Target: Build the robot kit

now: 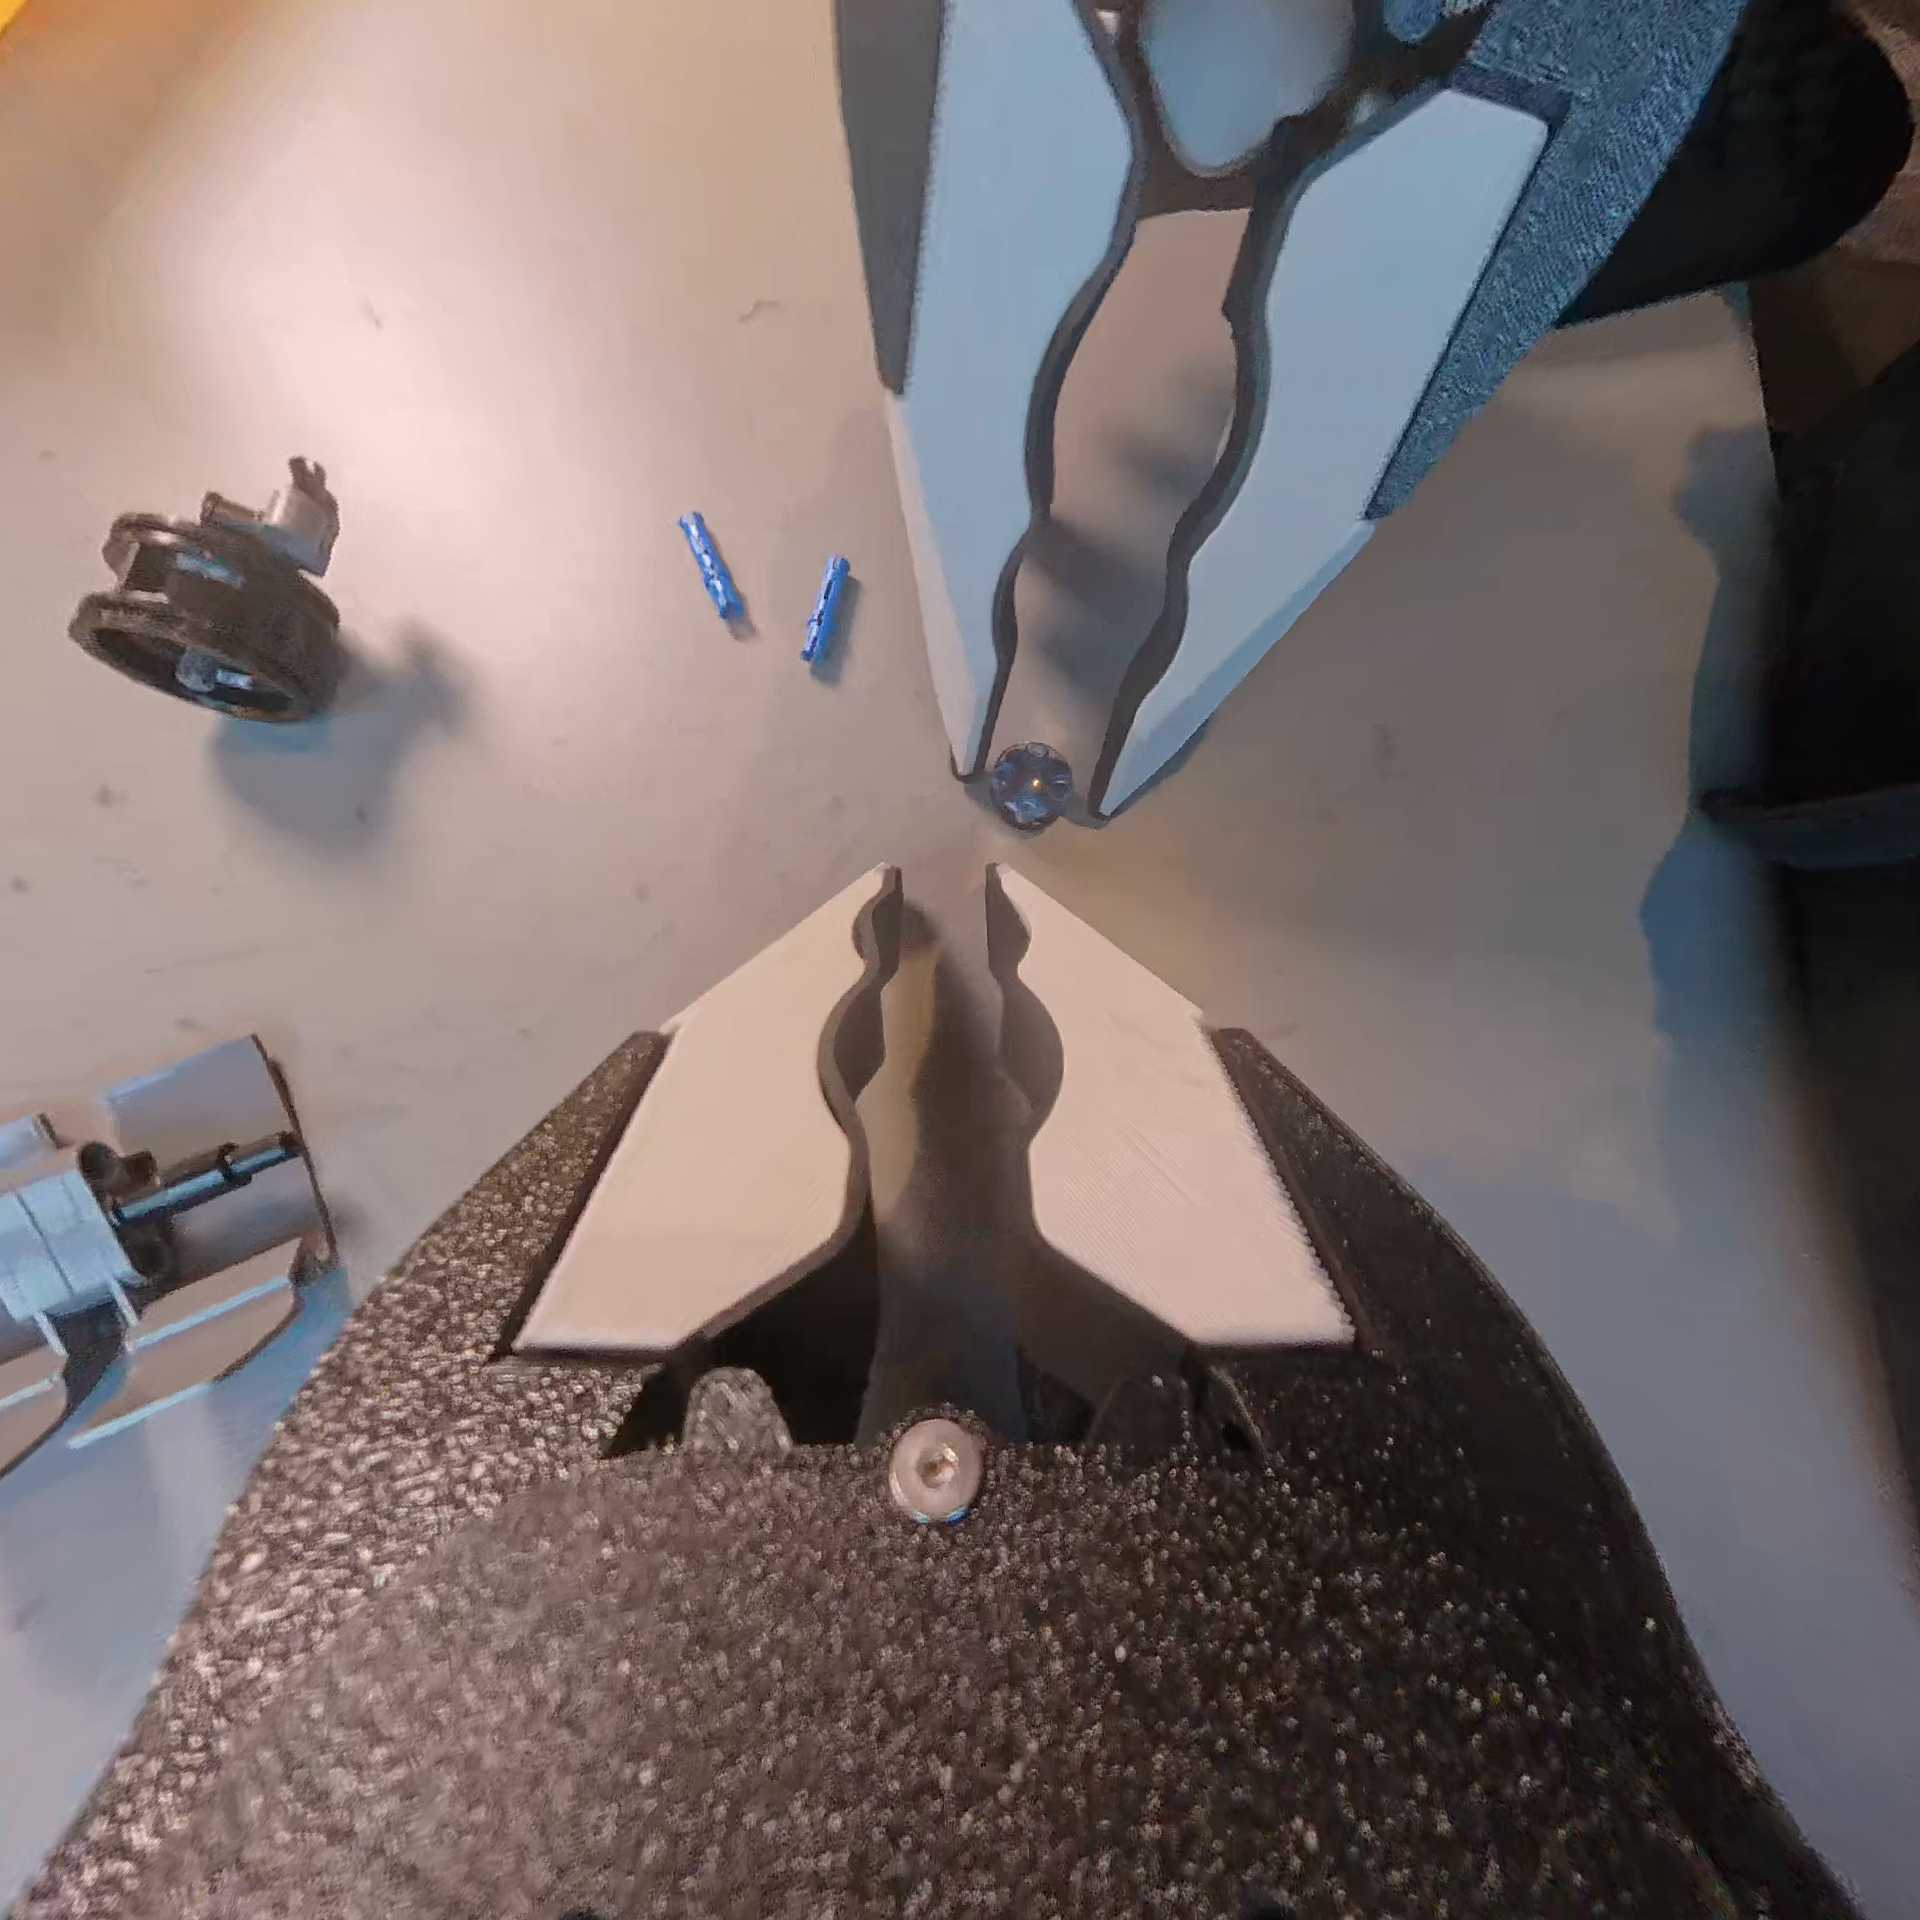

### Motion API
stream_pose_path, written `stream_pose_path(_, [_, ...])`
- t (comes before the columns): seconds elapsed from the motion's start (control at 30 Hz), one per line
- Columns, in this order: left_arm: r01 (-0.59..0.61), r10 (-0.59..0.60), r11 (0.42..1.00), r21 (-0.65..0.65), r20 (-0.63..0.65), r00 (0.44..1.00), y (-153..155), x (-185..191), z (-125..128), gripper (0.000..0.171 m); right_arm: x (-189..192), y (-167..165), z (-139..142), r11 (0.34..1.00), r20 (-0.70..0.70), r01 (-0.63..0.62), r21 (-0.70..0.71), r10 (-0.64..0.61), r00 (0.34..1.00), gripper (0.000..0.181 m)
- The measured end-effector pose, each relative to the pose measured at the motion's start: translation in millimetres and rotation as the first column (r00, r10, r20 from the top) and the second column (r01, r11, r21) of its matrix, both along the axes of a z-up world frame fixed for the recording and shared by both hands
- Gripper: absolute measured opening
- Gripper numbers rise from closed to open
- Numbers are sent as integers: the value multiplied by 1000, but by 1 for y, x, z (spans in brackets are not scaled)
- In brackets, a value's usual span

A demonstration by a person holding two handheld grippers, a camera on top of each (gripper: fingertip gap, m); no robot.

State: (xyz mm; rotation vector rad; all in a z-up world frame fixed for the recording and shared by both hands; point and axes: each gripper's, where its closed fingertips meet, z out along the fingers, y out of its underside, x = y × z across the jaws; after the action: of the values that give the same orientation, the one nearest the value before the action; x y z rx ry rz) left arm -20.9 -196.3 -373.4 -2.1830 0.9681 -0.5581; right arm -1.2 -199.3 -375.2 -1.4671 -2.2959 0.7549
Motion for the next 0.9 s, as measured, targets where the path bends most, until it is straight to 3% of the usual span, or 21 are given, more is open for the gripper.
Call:
stream_pose_path(0.27, [-98,140,979,-180,241,960,4,-3,16,20,1,-3,0,1000,-2,-10,13,10,1000,16])
stream_pose_path(0.47, [-48,213,941,-335,478,852,2,5,37,29,-1,-3,3,1000,-87,-8,31,10,996,15])
stream_pose_path(0.7, [3,263,923,-386,633,728,5,16,59,35,-17,5,60,980,-373,2,198,74,925,15])
stream_pose_path(0.8, [13,259,930,-366,683,683,7,17,71,22,-17,8,70,961,-401,6,275,109,910,15])
stream_pose_path(0.9, [23,238,939,-343,698,675,5,20,76,10,-18,6,76,929,-414,-3,370,168,895,15])
